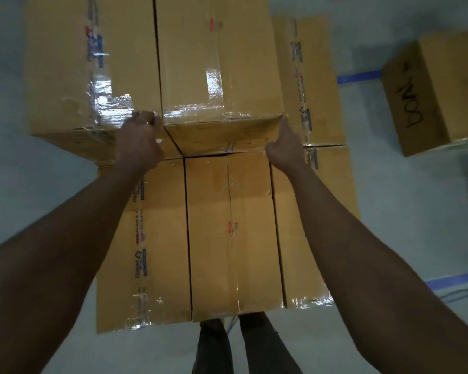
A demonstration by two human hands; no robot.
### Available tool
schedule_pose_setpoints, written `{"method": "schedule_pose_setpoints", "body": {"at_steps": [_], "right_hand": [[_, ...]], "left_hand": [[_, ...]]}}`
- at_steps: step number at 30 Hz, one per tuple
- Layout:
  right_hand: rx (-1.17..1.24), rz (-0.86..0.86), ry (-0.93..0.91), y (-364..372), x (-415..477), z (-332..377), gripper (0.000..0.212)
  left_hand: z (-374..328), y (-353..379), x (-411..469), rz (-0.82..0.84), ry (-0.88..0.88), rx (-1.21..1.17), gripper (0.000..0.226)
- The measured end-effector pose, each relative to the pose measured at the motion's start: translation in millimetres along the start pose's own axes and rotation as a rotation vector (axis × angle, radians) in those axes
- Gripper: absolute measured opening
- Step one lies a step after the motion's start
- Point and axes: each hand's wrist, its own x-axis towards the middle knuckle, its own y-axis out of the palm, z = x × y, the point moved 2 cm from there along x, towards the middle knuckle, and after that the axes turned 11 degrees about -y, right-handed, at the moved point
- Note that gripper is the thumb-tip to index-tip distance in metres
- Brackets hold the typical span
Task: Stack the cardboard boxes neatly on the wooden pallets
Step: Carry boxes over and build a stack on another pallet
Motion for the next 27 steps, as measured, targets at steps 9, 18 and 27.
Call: {"method": "schedule_pose_setpoints", "body": {"at_steps": [9,18,27], "right_hand": [[0.028,0.112,0.042,14,-187,13,0.079],[0.024,0.094,0.188,-5,-410,5,0.072],[0.099,-0.001,0.227,34,-582,33,0.067]], "left_hand": [[-33,-4,-155,0.418,-0.031,-0.049,0.094],[-49,-4,-418,0.638,-0.240,-0.350,0.090],[-6,-40,-574,0.487,-0.179,-0.543,0.083]]}}
